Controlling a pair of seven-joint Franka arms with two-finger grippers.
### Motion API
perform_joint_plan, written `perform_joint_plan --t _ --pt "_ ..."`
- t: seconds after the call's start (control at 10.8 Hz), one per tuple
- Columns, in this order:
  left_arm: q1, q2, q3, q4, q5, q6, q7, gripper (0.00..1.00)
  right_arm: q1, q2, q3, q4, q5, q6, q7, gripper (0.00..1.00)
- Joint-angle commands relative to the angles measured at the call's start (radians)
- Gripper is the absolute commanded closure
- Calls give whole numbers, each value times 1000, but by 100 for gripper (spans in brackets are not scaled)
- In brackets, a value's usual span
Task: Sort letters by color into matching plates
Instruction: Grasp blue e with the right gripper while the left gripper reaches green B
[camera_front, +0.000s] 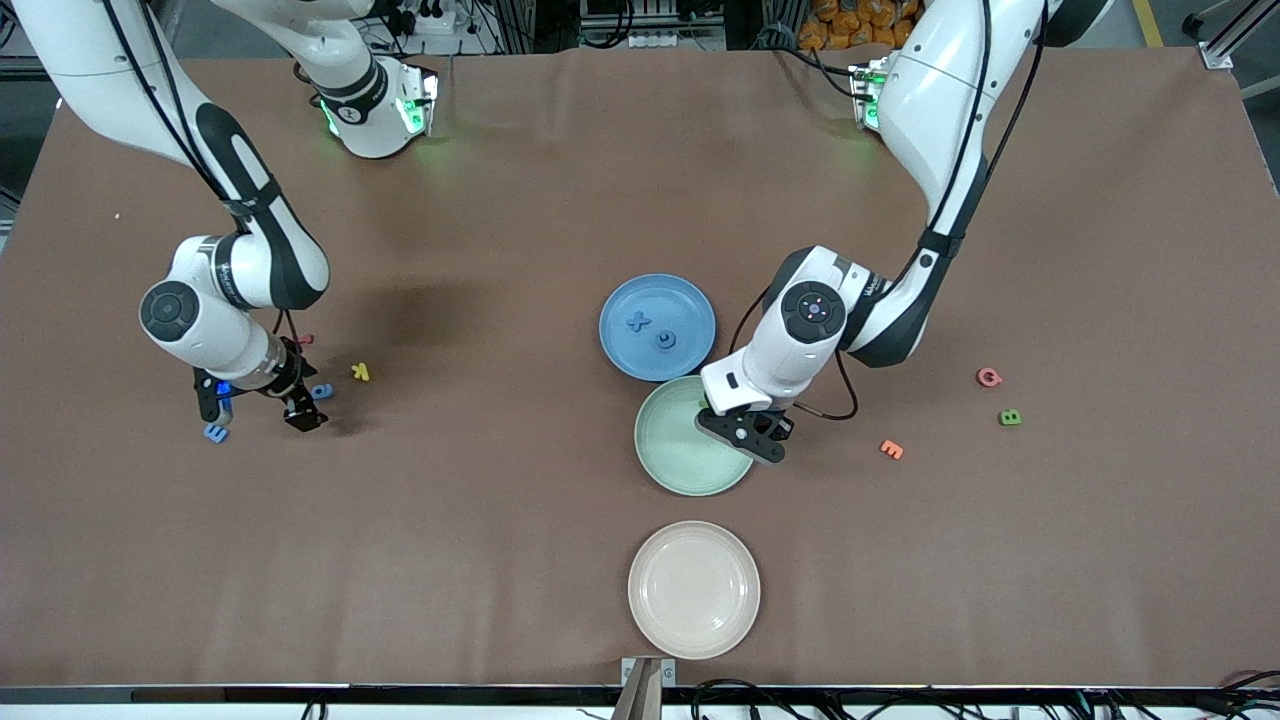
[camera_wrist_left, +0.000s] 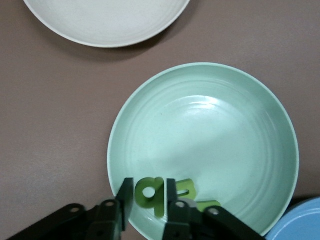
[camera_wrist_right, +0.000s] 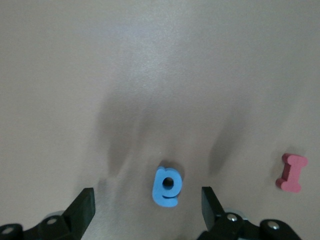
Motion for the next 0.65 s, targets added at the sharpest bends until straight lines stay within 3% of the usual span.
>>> perform_joint_plan --t 0.0,0.28,0.55 --pt "3 10 9 25 15 4 -20 0 -22 -17 12 -39 -8 37 -20 14" --pt "35 -15 15 19 12 4 -20 0 -21 -8 12 -40 -8 34 -72 28" --pt "185 -110 27 -92 12 -28 87 0 -21 -3 12 -47 -8 37 -91 32"
